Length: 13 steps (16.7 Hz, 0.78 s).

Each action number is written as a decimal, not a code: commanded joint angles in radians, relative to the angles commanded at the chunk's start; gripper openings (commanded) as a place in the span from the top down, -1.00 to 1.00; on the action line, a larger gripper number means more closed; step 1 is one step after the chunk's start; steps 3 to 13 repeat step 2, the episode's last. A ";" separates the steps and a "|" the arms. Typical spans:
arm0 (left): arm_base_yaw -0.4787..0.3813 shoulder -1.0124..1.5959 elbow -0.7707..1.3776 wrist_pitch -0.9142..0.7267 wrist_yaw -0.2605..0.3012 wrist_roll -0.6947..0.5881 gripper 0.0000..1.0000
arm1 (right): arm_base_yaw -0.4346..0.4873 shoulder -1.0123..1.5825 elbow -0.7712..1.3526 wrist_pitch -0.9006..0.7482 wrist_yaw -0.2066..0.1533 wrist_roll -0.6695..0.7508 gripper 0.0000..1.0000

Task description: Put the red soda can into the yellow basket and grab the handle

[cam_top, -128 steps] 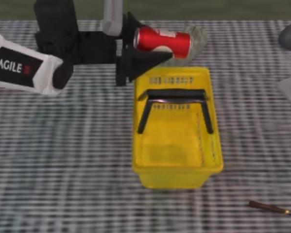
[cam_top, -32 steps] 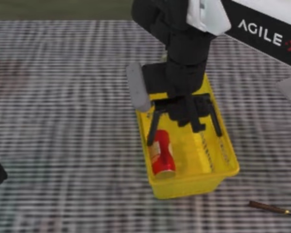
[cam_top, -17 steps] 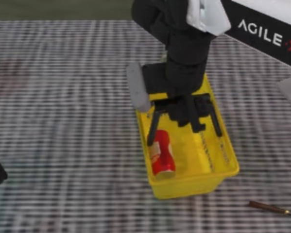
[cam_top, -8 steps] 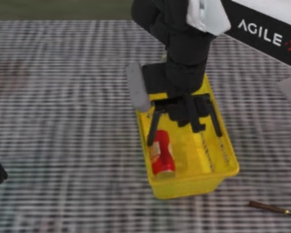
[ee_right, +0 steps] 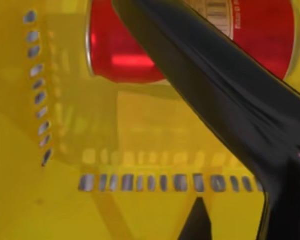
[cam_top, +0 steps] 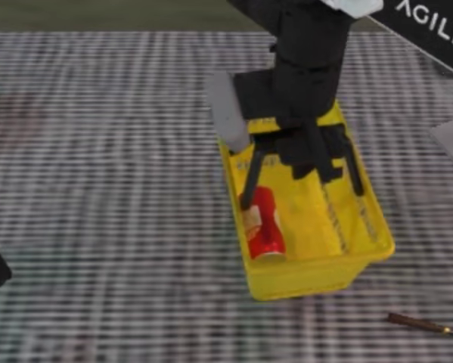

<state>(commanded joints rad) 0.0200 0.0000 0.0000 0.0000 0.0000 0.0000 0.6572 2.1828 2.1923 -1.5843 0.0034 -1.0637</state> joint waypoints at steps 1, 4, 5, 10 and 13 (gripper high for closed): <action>0.000 0.000 0.000 0.000 0.000 0.000 -1.00 | -0.003 -0.003 0.015 -0.016 0.000 -0.003 1.00; 0.000 0.000 0.000 0.000 0.000 0.000 -1.00 | -0.004 -0.004 0.020 -0.021 0.000 -0.005 1.00; 0.000 0.000 0.000 0.000 0.000 0.000 -1.00 | -0.004 -0.004 0.020 -0.021 0.000 -0.005 1.00; 0.000 0.000 0.000 0.000 0.000 0.000 -1.00 | -0.004 -0.004 0.020 -0.021 0.000 -0.005 1.00; 0.000 0.000 0.000 0.000 0.000 0.000 -1.00 | -0.004 -0.004 0.020 -0.021 0.000 -0.005 1.00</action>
